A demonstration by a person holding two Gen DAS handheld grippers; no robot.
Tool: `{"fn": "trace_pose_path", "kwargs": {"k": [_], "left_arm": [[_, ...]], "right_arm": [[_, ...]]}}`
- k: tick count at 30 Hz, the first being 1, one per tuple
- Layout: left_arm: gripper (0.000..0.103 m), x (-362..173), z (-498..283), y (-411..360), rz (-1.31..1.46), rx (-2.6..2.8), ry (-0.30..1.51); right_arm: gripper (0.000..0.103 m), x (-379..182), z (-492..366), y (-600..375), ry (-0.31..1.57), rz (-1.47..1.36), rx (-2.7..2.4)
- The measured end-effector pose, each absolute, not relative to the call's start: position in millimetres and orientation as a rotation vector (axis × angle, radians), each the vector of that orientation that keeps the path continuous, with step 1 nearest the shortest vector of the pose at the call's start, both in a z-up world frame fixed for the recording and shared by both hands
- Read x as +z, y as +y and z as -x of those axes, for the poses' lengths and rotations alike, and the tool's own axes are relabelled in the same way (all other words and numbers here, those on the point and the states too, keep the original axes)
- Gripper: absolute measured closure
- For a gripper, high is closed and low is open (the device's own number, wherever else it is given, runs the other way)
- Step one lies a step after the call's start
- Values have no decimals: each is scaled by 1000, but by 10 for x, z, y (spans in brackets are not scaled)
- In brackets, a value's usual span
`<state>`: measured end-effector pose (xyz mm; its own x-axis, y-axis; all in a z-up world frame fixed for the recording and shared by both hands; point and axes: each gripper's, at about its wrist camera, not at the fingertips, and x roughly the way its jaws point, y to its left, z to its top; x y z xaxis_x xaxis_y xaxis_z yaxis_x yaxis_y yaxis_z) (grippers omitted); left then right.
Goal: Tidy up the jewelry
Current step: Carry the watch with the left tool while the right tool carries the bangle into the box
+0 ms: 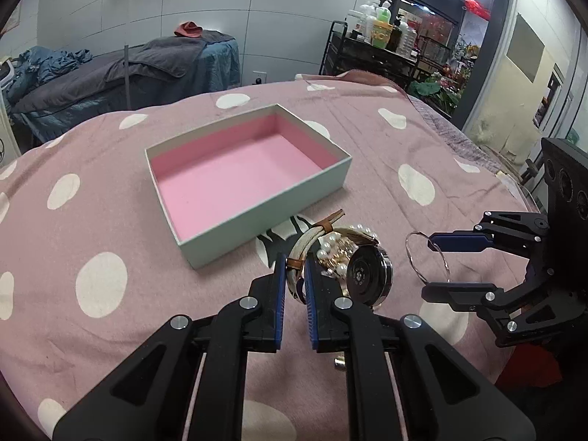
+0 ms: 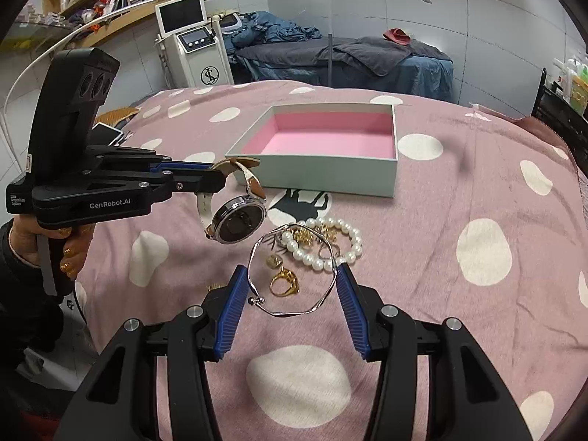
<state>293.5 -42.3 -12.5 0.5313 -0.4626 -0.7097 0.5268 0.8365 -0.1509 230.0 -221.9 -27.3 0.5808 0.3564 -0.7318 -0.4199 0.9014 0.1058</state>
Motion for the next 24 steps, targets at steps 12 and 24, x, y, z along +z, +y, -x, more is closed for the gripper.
{"fn": "trace_pose_path", "kwargs": {"k": [12, 24], "left_arm": [[93, 66, -3897, -270, -26, -421, 805], [93, -363, -4619, -309, 53, -367, 944]], "right_arm": [[55, 116, -3091, -2082, 785, 122, 432], [55, -172, -3998, -1791, 923, 123, 381]]}}
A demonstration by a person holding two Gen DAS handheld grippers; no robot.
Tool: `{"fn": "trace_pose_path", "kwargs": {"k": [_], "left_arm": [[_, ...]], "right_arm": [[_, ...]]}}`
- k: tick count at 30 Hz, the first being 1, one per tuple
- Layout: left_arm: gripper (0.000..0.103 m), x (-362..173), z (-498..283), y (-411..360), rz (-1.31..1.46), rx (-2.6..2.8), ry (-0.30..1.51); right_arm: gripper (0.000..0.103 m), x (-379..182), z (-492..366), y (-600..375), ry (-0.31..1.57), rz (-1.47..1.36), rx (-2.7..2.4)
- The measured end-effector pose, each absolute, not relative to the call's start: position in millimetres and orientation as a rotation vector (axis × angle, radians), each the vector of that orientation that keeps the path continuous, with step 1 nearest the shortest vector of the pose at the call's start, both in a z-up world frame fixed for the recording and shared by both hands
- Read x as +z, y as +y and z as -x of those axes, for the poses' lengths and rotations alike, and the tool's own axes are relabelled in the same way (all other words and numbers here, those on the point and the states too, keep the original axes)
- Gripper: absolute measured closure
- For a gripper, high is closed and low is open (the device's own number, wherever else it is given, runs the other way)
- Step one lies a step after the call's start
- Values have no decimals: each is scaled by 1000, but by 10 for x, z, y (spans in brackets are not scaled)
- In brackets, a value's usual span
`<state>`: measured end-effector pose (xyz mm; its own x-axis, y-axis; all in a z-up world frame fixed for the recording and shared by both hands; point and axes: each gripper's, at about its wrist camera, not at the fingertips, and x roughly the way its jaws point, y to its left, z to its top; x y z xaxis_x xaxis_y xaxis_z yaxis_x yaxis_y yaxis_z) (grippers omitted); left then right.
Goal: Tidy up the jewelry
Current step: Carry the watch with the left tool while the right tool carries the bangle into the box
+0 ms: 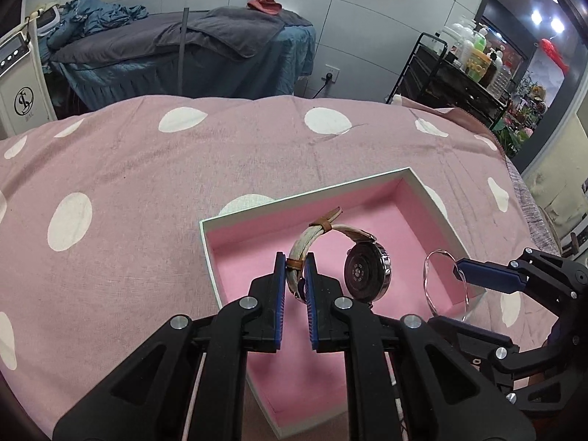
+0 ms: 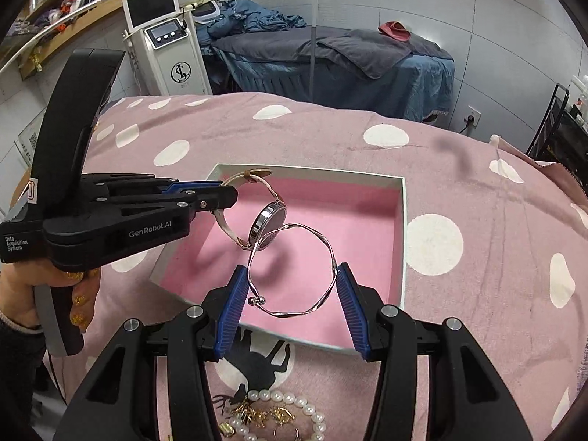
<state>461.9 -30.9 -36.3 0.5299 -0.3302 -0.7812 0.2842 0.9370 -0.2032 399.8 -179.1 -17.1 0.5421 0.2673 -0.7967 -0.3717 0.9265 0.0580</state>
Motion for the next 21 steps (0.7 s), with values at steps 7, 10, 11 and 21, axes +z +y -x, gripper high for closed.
{"fn": "trace_pose_path", "kwargs": {"k": [7, 10, 11, 21], "left_arm": [[93, -573, -4714, -331, 25, -328, 978], [93, -597, -4732, -332, 25, -324, 977], [93, -603, -4740, -330, 25, -322, 977], [89, -582, -4741, -356, -2, -305, 950]], "right_arm": [[55, -435, -4226, -1606, 982, 236, 330], [55, -525, -4287, -1565, 1006, 265, 320], [55, -556, -4296, -1556, 1013, 275, 314], [54, -665, -4346, -1515, 1012, 318, 283]]}}
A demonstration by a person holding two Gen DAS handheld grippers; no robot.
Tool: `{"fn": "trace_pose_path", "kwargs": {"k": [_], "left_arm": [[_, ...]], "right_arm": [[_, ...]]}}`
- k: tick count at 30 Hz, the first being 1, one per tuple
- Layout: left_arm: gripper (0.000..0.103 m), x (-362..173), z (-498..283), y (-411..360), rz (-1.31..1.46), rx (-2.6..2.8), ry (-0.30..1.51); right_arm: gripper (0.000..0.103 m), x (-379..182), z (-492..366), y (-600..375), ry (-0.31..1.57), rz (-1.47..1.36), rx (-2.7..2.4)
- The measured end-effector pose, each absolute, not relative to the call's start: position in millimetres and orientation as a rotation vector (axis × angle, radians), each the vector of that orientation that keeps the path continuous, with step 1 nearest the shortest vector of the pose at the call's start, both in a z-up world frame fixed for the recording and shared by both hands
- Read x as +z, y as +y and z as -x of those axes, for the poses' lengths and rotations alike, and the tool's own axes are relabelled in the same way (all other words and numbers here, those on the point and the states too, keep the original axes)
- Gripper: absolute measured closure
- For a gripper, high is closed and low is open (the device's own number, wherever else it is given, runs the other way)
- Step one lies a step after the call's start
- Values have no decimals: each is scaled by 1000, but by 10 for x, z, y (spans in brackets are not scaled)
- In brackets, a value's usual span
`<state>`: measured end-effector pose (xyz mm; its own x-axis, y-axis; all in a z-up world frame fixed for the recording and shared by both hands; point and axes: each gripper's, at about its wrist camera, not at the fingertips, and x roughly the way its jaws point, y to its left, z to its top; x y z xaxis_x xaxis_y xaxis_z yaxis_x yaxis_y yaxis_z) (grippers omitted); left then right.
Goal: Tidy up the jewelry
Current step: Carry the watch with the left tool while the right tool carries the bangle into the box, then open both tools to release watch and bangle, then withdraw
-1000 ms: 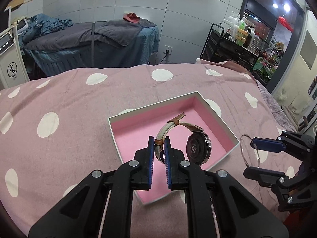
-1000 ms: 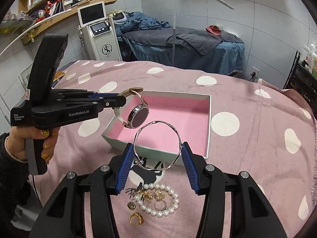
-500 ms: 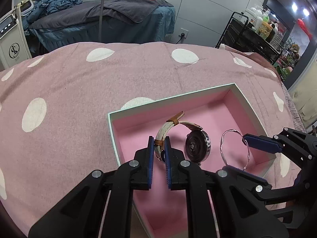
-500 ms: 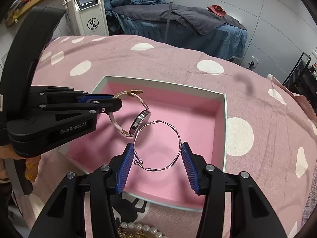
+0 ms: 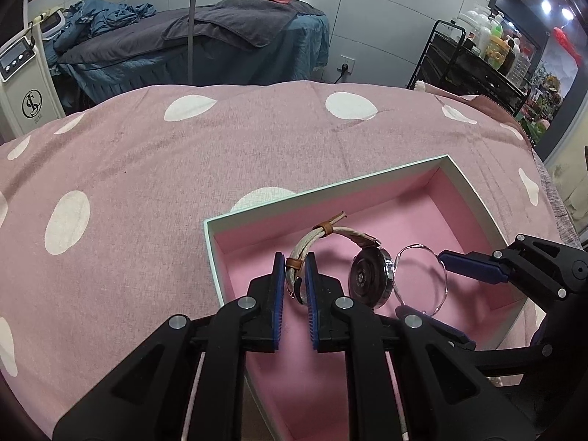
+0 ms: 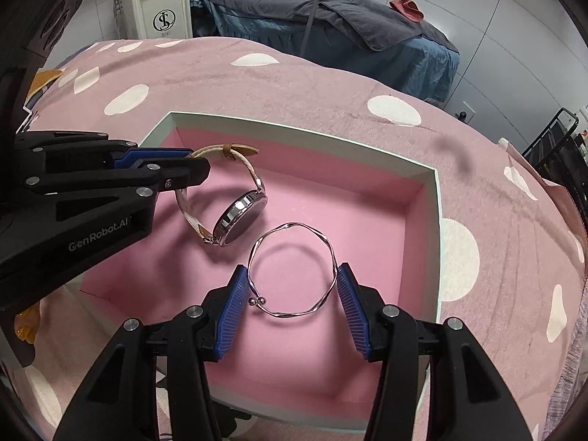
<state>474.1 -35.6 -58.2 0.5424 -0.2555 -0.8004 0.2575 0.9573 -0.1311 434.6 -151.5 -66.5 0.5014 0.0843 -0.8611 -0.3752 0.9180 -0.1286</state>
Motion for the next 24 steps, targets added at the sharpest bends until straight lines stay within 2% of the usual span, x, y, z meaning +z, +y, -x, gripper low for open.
{"fn": "trace_pose_path", "kwargs": {"k": [1, 2, 3, 5, 9, 11, 14, 18, 24], "left_arm": [[83, -567, -4737, -353, -1, -304, 945], [69, -544, -4728, -344, 3, -303, 937], [63, -509, -4711, -330, 12, -309, 919], [38, -414, -4665, -303, 32, -311, 876], [27, -172, -4558, -232, 48, -294, 793], [15, -48, -4473, -181, 52, -287, 752], [6, 130, -4250, -123, 30, -243, 668], [6, 253, -3854, -84, 7, -240, 597], [6, 270, -3294, -45, 3, -277, 557]], "right_arm": [[53, -665, -4343, -1515, 1009, 319, 283], [50, -665, -4341, -1522, 1008, 316, 282], [46, -662, -4341, -1538, 1007, 304, 281], [38, -642, -4328, -1569, 998, 289, 284], [34, -547, -4236, -1605, 964, 284, 288], [30, -470, -4170, -1639, 936, 276, 284], [20, -325, -4020, -1721, 878, 234, 286], [14, -163, -3760, -1850, 813, 172, 283], [9, -45, -3344, -2014, 754, 122, 281]]}}
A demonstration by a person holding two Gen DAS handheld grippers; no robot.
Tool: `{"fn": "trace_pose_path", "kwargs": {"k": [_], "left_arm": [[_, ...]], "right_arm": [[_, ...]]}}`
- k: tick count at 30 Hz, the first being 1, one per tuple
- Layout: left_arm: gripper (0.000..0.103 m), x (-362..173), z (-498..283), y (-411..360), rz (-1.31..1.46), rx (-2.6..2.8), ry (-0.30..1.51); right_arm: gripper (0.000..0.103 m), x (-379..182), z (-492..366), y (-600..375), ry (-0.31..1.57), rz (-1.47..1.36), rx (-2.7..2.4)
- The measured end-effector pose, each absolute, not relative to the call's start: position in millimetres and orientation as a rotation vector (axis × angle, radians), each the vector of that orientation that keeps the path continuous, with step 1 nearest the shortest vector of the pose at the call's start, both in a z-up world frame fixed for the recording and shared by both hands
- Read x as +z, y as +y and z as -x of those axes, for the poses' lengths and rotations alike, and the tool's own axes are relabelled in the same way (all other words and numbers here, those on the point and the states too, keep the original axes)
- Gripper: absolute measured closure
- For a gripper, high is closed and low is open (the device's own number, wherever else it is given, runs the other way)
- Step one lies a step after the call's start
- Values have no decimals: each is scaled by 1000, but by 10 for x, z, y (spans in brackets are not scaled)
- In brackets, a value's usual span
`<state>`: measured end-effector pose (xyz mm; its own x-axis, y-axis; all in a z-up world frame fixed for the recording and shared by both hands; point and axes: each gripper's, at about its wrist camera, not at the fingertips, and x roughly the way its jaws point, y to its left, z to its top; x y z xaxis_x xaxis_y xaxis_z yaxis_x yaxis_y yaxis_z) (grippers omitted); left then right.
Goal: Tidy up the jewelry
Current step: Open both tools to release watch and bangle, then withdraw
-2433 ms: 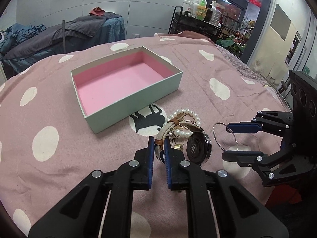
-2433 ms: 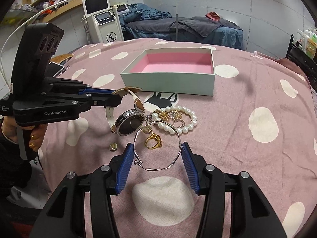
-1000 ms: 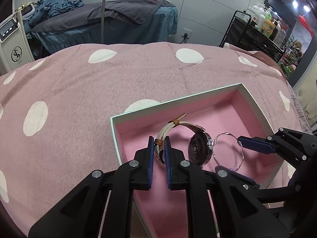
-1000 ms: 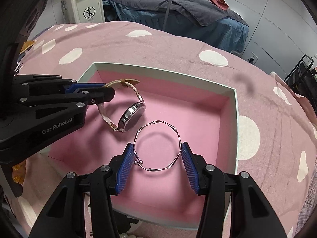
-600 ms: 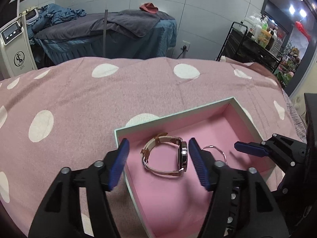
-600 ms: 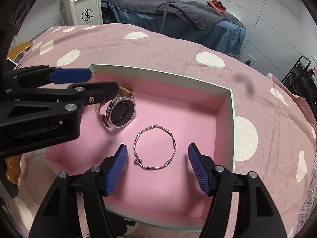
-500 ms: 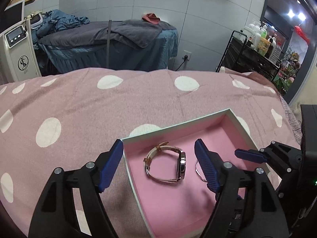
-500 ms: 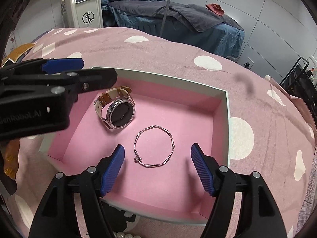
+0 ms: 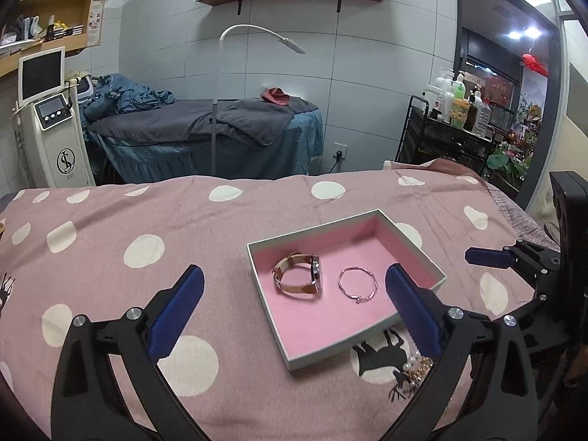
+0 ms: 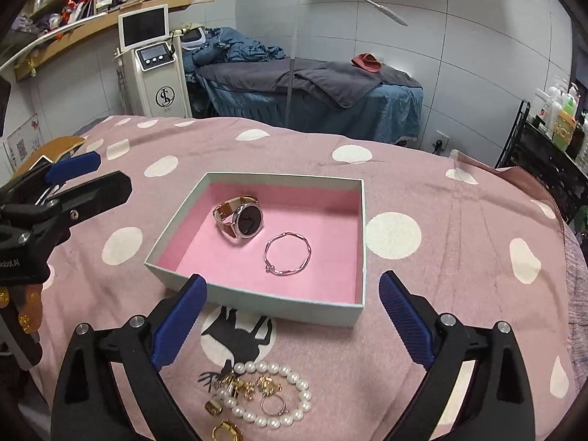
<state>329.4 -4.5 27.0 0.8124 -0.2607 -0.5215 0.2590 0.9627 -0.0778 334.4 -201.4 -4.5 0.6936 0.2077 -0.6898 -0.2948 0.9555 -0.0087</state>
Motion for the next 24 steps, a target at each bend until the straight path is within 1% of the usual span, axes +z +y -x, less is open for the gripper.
{"fn": "trace_pose_path", "kwargs": {"k": [9, 14, 24], "left_arm": [[6, 107, -2713, 21, 10, -268, 563], [6, -1, -2441, -4, -46, -257, 568], [6, -343, -2026, -57, -79, -276, 636]], "right_arm": [[8, -62, -2805, -2106, 721, 137, 274], [8, -91, -2534, -2106, 699, 165, 262], [8, -297, -2124, -2111, 707, 227, 229]]}}
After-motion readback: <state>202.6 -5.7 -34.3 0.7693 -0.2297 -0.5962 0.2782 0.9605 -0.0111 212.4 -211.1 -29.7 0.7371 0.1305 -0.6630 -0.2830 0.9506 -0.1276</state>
